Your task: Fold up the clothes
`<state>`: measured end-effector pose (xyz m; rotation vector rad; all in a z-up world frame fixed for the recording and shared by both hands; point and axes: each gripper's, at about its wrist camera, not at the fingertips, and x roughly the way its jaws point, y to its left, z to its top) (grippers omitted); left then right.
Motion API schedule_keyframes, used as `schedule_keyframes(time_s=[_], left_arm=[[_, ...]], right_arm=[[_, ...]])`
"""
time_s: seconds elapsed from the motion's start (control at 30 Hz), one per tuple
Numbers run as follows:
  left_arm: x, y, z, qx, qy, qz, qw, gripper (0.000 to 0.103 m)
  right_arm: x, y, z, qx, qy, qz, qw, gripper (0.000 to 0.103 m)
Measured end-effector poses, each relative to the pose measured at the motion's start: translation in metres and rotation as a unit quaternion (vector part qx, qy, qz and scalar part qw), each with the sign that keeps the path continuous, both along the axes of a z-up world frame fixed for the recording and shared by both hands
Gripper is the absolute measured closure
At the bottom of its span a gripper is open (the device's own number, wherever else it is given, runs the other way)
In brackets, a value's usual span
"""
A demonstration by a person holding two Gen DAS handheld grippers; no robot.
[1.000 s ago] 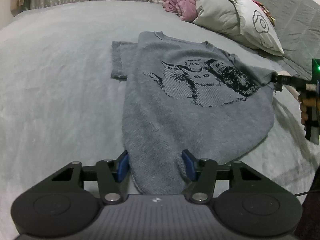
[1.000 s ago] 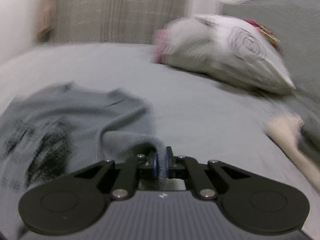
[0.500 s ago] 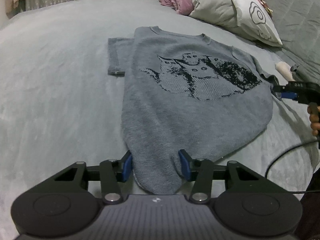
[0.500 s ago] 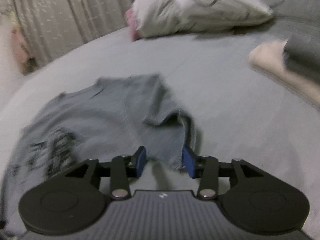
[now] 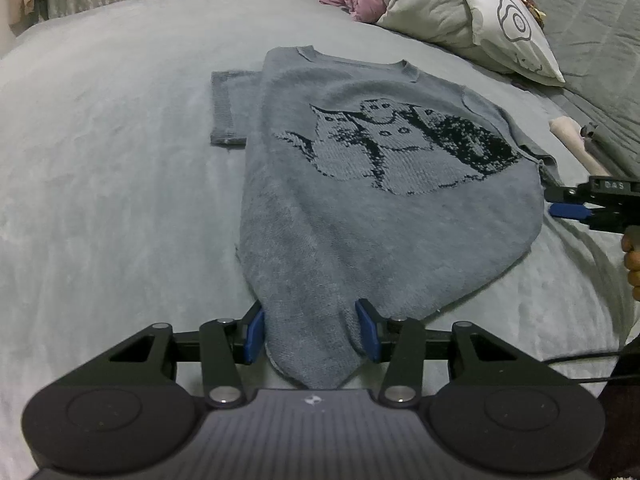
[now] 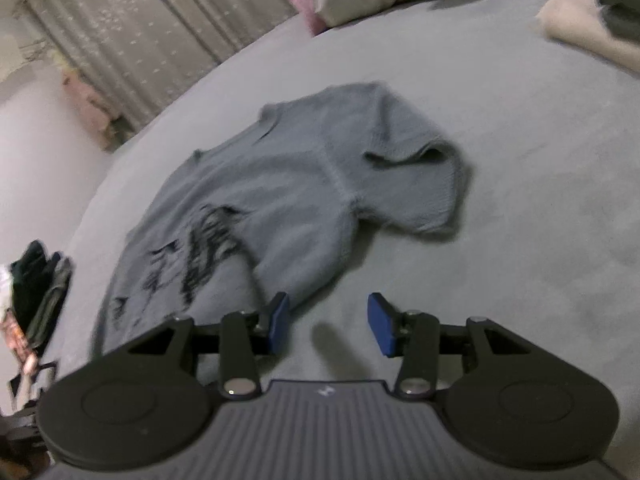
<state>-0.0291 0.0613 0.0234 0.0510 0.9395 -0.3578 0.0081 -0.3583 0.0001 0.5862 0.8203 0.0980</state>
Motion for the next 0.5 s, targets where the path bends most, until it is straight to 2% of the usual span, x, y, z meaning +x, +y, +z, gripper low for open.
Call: schedule_keyframes(time_s=[0.1,0.13,0.17,0.2,0.23,0.5], left_arm=[[-0.002,-0.008,0.0,0.006,-0.012,-0.008,0.9999,0.058],[-0.002,-0.01,0.0,0.006,-0.018,-0.009,0.9998,0.067],[-0.002,-0.011,0.0,0.006,-0.025,-0.008,0.9996,0.082],[-0.002,-0.011,0.0,0.006,-0.031,-0.007,0.9995,0.087],[-0.003,-0.01,0.002,0.005,-0.038,-0.003,0.9992,0.09],[-0.003,0.014,0.04,-0.042,-0.107,0.052,0.992,0.094]], right_arm=[[0.012,0.012,-0.009,0.0,-0.02,0.002,1.0,0.054],[0.016,0.016,-0.011,-0.003,-0.028,0.003,1.0,0.056],[0.018,0.018,-0.01,-0.003,-0.034,0.004,0.999,0.06],[0.021,0.021,-0.009,-0.002,-0.04,0.007,0.999,0.079],[0.024,0.024,-0.007,0.0,-0.046,0.009,0.999,0.093],[0.007,0.015,0.049,-0.024,-0.104,-0.022,0.994,0.094]])
